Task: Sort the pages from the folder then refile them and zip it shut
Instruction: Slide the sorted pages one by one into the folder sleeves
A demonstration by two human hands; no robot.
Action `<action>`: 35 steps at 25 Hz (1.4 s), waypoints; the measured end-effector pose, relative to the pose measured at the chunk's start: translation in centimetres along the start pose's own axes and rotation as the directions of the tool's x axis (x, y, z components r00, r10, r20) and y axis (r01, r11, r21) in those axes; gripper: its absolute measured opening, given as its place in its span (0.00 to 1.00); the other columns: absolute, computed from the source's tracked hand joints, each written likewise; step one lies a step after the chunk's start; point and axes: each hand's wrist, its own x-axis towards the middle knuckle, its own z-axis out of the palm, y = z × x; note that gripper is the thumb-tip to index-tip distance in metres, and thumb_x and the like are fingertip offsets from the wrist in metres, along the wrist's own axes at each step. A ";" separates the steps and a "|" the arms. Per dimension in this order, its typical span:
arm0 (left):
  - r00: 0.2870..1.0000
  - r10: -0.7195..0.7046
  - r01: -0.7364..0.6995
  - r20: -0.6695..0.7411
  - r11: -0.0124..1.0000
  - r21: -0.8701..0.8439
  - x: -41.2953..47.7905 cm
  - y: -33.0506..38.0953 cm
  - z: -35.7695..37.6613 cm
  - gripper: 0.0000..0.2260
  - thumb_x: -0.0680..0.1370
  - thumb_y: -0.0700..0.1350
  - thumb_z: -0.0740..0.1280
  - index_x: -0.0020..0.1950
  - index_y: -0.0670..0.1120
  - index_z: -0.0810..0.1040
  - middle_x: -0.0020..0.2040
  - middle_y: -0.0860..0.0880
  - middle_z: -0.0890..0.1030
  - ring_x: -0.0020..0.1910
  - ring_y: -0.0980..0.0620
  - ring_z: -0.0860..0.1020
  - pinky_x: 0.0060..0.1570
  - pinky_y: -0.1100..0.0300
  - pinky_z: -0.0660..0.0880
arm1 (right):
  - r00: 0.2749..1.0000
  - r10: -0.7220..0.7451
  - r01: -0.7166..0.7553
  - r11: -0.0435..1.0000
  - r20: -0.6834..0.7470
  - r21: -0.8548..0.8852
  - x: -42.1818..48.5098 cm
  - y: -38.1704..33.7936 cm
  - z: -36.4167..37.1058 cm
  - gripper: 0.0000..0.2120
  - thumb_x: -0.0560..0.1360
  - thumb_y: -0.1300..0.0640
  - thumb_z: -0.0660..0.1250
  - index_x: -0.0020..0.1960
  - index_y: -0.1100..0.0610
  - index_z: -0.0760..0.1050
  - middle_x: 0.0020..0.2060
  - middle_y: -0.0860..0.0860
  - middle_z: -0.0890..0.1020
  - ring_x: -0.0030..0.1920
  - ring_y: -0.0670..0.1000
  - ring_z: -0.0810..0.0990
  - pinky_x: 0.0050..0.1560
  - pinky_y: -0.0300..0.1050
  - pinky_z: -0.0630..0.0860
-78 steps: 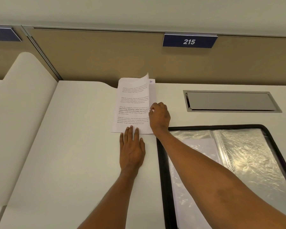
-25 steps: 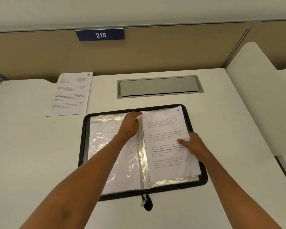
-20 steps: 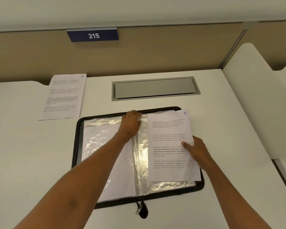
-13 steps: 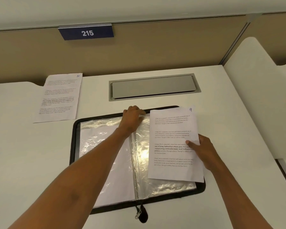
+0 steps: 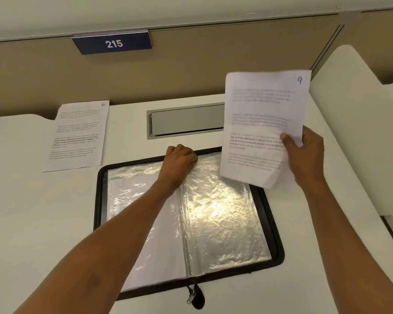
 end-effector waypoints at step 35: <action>0.994 -0.109 0.109 0.006 0.982 -0.156 0.4 0.4 -0.1 0.04 0.84 0.47 0.65 0.50 0.49 0.77 0.45 0.51 0.82 0.51 0.47 0.75 0.57 0.50 0.62 | 0.914 0.001 0.052 0.992 0.405 -0.119 12.6 -1.2 17.1 0.10 0.78 0.57 0.72 0.58 0.59 0.83 0.53 0.52 0.86 0.52 0.52 0.86 0.57 0.57 0.83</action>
